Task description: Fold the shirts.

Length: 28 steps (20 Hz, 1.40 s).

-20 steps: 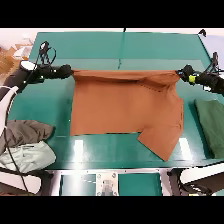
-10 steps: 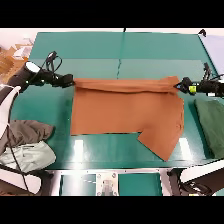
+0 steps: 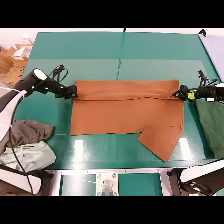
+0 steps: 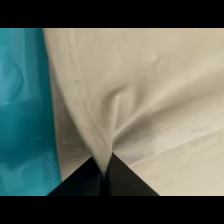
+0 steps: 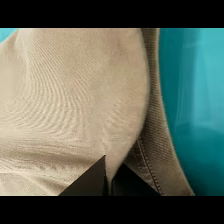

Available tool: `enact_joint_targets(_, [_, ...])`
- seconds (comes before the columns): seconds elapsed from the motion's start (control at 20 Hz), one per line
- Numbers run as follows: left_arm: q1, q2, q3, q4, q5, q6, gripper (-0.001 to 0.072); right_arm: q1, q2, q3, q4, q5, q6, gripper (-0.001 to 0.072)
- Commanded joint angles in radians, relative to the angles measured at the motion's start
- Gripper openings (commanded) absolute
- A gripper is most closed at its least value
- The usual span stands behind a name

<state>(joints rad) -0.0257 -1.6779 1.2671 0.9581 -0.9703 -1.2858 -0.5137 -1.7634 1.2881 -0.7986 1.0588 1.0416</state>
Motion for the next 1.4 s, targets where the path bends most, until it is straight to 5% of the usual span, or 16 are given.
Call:
enact_joint_targets(0.0, [-0.018, 0.001, -0.004, 0.004, 0.013, -0.029, 0.0033, -0.001, 0.001, 0.005, -0.006, 0.029, 0.003, 0.0084])
enact_joint_targets(0.1, [0.001, 0.012, -0.002, 0.006, -0.043, -0.105, 0.055, -0.018, 0.006, 0.038, -0.008, 0.093, 0.033, 0.022])
enact_joint_targets(0.4, [0.163, 0.119, 0.006, 0.044, -0.403, -0.18, 0.0533, -0.161, 0.138, 0.014, -0.114, 0.314, 0.164, 0.0255])
enact_joint_targets(0.55, [0.195, 0.29, -0.181, 0.084, -0.402, -0.174, 0.0533, -0.262, 0.3, -0.19, -0.144, 0.296, 0.17, 0.0253])
enact_joint_targets(0.75, [0.195, 0.585, -0.584, 0.049, -0.266, -0.181, 0.0534, -0.447, 0.553, -0.505, -0.198, 0.24, 0.172, 0.0253])
enact_joint_targets(1.0, [0.167, 0.786, -0.94, -0.207, -0.072, -0.135, 0.0534, -0.569, 0.731, -0.761, -0.21, 0.108, 0.212, 0.0264])
enact_joint_targets(1.2, [-0.083, 0.784, -1.062, -0.438, 0.244, -0.156, 0.0534, -0.505, 0.731, -0.817, -0.187, 0.031, 0.212, 0.0264])
enact_joint_targets(1.35, [-0.229, 0.784, -1.069, -0.456, 0.491, -0.265, 0.0533, -0.459, 0.73, -0.832, -0.186, -0.024, 0.212, 0.0296])
